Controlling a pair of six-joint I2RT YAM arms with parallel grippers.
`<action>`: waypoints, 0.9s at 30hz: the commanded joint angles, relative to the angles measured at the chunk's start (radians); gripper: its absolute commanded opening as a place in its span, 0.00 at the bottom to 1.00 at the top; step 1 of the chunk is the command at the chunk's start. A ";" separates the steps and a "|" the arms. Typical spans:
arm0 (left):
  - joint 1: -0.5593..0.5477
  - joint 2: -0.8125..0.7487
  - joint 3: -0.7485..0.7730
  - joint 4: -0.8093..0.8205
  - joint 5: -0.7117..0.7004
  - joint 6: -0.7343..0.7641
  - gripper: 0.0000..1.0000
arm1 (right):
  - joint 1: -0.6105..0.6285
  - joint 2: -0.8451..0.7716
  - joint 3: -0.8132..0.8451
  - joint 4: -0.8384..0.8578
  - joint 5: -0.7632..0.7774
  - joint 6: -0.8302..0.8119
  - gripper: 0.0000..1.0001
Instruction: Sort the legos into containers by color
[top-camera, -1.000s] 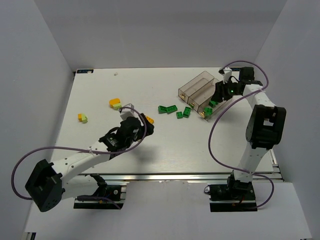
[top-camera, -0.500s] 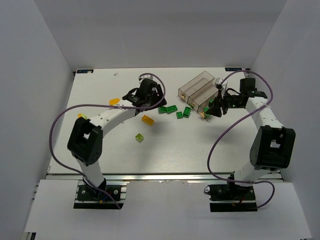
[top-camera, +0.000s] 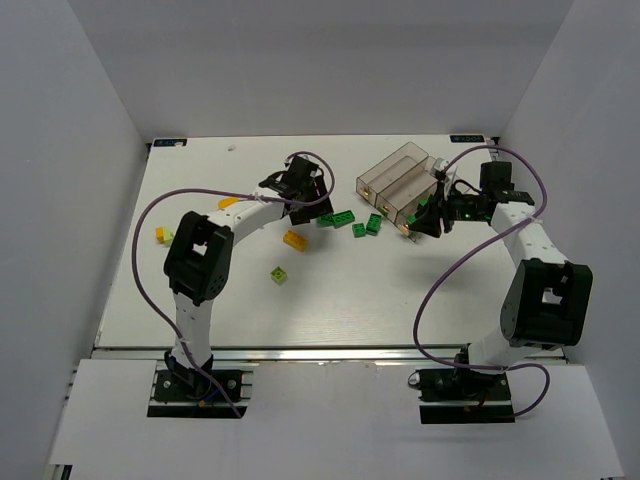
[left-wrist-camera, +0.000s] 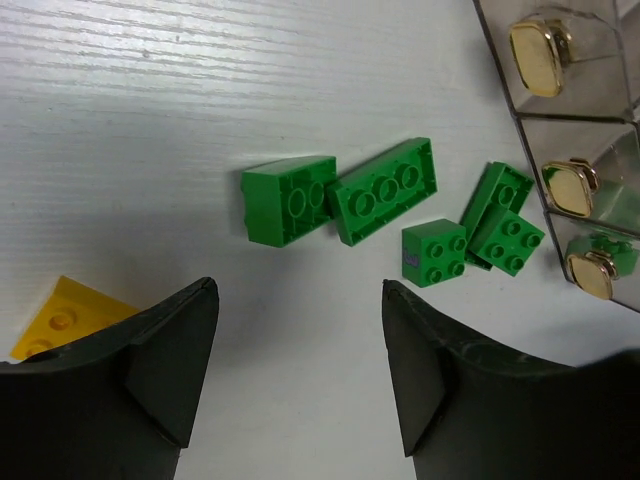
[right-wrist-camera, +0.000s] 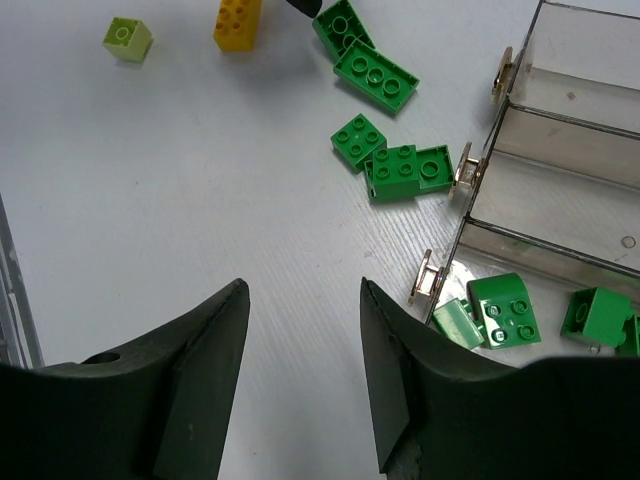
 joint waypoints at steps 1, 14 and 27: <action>0.013 0.003 0.038 0.026 0.047 -0.017 0.75 | -0.001 -0.028 -0.009 0.035 -0.033 0.025 0.54; 0.030 0.088 0.013 0.101 0.105 -0.055 0.67 | 0.001 -0.025 -0.008 0.035 -0.040 0.034 0.53; 0.041 0.121 -0.008 0.149 0.101 -0.081 0.53 | -0.001 -0.012 -0.008 0.032 -0.043 0.039 0.53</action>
